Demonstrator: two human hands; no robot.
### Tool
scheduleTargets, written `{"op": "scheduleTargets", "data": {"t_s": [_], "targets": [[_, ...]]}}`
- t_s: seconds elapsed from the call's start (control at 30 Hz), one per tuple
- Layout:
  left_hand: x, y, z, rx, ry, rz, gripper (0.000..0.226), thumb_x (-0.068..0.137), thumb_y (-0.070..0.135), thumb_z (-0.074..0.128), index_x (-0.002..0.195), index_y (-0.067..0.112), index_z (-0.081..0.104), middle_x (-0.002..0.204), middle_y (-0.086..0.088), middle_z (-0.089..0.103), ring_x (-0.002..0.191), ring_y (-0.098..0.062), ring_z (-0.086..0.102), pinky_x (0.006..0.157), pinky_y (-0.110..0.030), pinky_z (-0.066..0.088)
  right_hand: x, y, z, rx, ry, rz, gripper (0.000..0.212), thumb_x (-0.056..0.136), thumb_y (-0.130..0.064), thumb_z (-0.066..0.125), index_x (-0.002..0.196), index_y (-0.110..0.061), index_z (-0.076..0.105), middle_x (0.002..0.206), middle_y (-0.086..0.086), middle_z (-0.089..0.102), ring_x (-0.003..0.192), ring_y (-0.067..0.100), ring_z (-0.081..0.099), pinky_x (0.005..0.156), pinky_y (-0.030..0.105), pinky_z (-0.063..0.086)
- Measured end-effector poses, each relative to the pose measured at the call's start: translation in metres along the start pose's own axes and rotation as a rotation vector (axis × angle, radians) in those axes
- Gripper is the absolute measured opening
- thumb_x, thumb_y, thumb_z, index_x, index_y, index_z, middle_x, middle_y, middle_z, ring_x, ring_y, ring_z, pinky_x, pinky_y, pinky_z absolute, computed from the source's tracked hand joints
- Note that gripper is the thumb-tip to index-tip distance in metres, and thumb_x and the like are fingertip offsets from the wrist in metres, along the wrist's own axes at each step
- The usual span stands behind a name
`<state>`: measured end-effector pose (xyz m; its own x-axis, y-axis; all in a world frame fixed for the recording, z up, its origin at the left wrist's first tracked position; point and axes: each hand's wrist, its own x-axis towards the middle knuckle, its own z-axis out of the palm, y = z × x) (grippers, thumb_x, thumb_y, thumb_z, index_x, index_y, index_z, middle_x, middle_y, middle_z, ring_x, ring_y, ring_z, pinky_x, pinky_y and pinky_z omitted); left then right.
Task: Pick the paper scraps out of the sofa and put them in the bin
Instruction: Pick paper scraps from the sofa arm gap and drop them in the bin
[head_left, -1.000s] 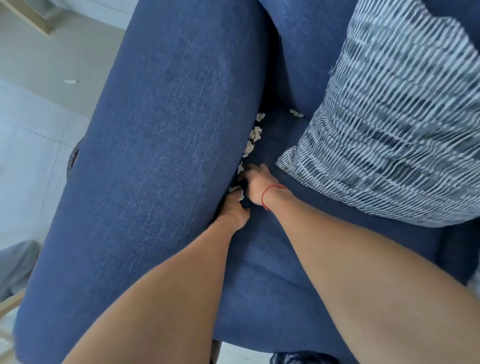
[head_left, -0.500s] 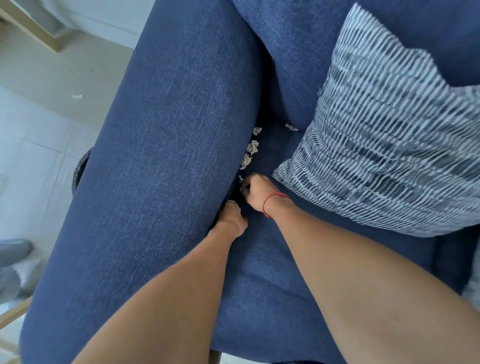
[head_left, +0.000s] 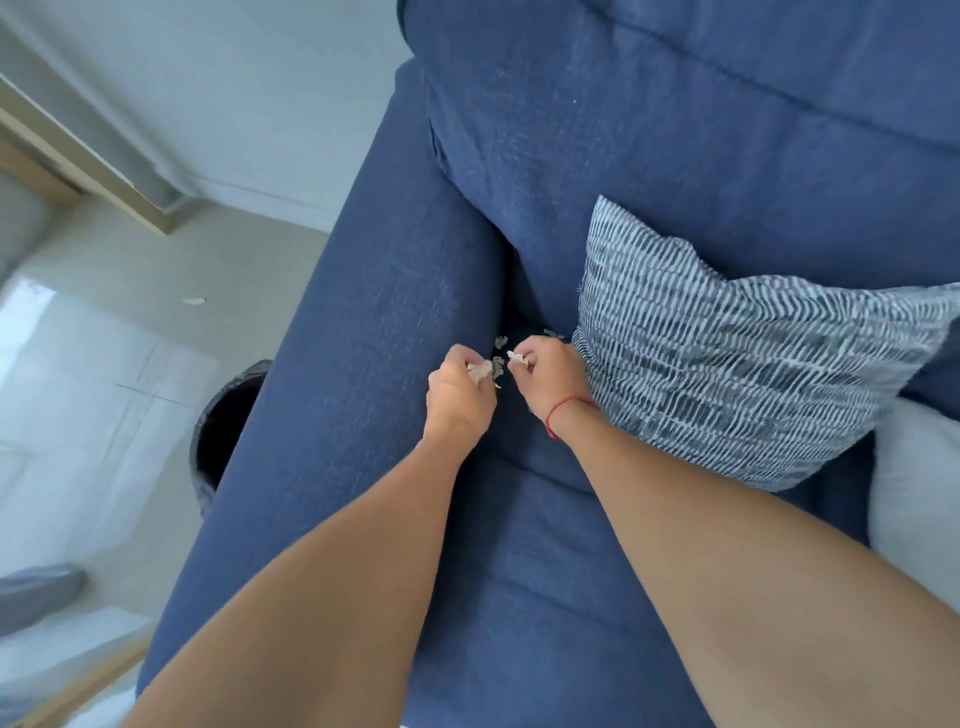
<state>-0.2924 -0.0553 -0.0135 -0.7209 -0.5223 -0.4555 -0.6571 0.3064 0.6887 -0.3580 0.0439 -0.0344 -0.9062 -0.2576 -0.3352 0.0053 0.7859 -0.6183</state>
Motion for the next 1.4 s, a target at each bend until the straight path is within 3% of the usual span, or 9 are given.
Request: {"op": "scheduleTargets", "data": {"t_s": [0.1,0.27,0.4,0.6,0.77,1.0,1.17,1.3,1.4], "targets": [[0.000,0.009,-0.028,-0.052,0.073,0.050,0.031,0.093,0.015,0.053,0.124,0.012,0.054,0.105,-0.004,0.065,0.095,-0.023,0.063,0.085,-0.038,0.054,-0.009,-0.026,0.002,0.017,0.014,-0.028,0.012,0.087,-0.021,0.059,0.088,-0.018,0.070,0.088,0.011,0.073,0.083,0.031,0.067,0.076,0.041,0.056],[0.009,0.002,-0.090,-0.122,0.195,0.063,0.023,0.096,0.025,0.051,0.096,0.010,0.069,0.084,0.000,0.065,0.068,-0.015,0.058,0.056,-0.022,0.044,-0.017,-0.086,0.013,-0.003,0.045,-0.182,0.015,0.090,-0.020,0.058,0.094,-0.015,0.072,0.100,0.009,0.064,0.090,0.027,0.063,0.076,0.038,0.053],[0.013,-0.029,-0.151,-0.136,0.285,0.053,0.024,0.095,0.026,0.054,0.084,0.011,0.069,0.071,0.002,0.058,0.060,-0.016,0.050,0.055,-0.027,0.041,-0.016,-0.145,0.043,-0.014,0.027,-0.225,0.017,0.091,-0.018,0.056,0.093,-0.010,0.071,0.102,0.011,0.062,0.091,0.028,0.061,0.079,0.037,0.052],[0.005,-0.124,-0.236,-0.122,0.437,-0.244,0.021,0.089,0.021,0.058,0.100,0.005,0.068,0.104,-0.009,0.069,0.094,-0.026,0.061,0.077,-0.026,0.041,-0.037,-0.229,0.127,-0.023,-0.186,-0.325,0.019,0.087,-0.012,0.050,0.089,-0.006,0.069,0.097,0.011,0.066,0.089,0.029,0.062,0.077,0.036,0.054],[0.001,-0.175,-0.280,-0.137,0.439,-0.364,0.021,0.087,0.023,0.058,0.097,0.006,0.065,0.100,-0.012,0.068,0.089,-0.028,0.061,0.079,-0.032,0.049,-0.057,-0.266,0.183,-0.088,-0.403,-0.333,0.013,0.085,-0.011,0.056,0.086,-0.011,0.069,0.087,0.004,0.066,0.085,0.026,0.064,0.077,0.034,0.055],[0.004,-0.187,-0.299,-0.143,0.305,-0.464,0.026,0.092,0.017,0.049,0.067,0.013,0.053,0.069,-0.004,0.051,0.080,-0.028,0.050,0.071,-0.028,0.039,-0.065,-0.282,0.212,-0.255,-0.516,-0.286,0.031,0.089,-0.008,0.051,0.118,-0.011,0.061,0.118,0.009,0.062,0.106,0.028,0.061,0.093,0.038,0.053],[0.003,-0.178,-0.290,0.018,0.115,-0.447,0.042,0.094,0.025,0.047,0.123,-0.005,0.055,0.125,-0.022,0.060,0.118,-0.037,0.056,0.096,-0.039,0.047,-0.060,-0.276,0.203,-0.307,-0.539,-0.254,0.033,0.089,-0.007,0.047,0.122,-0.011,0.052,0.123,0.012,0.055,0.102,0.025,0.052,0.084,0.035,0.047],[0.000,-0.159,-0.273,0.061,0.058,-0.388,0.055,0.095,0.031,0.047,0.140,-0.001,0.041,0.134,-0.020,0.056,0.125,-0.034,0.051,0.102,-0.039,0.042,-0.059,-0.262,0.174,-0.193,-0.468,-0.224,0.037,0.092,-0.009,0.047,0.129,-0.010,0.054,0.136,0.009,0.051,0.122,0.027,0.053,0.099,0.036,0.046],[0.000,-0.134,-0.256,0.056,0.058,-0.327,0.058,0.098,0.031,0.043,0.148,0.005,0.028,0.143,-0.015,0.048,0.128,-0.029,0.048,0.098,-0.031,0.038,-0.058,-0.247,0.143,-0.112,-0.402,-0.209,0.032,0.094,-0.009,0.045,0.123,-0.007,0.058,0.133,0.012,0.051,0.113,0.031,0.058,0.097,0.042,0.051]]}}
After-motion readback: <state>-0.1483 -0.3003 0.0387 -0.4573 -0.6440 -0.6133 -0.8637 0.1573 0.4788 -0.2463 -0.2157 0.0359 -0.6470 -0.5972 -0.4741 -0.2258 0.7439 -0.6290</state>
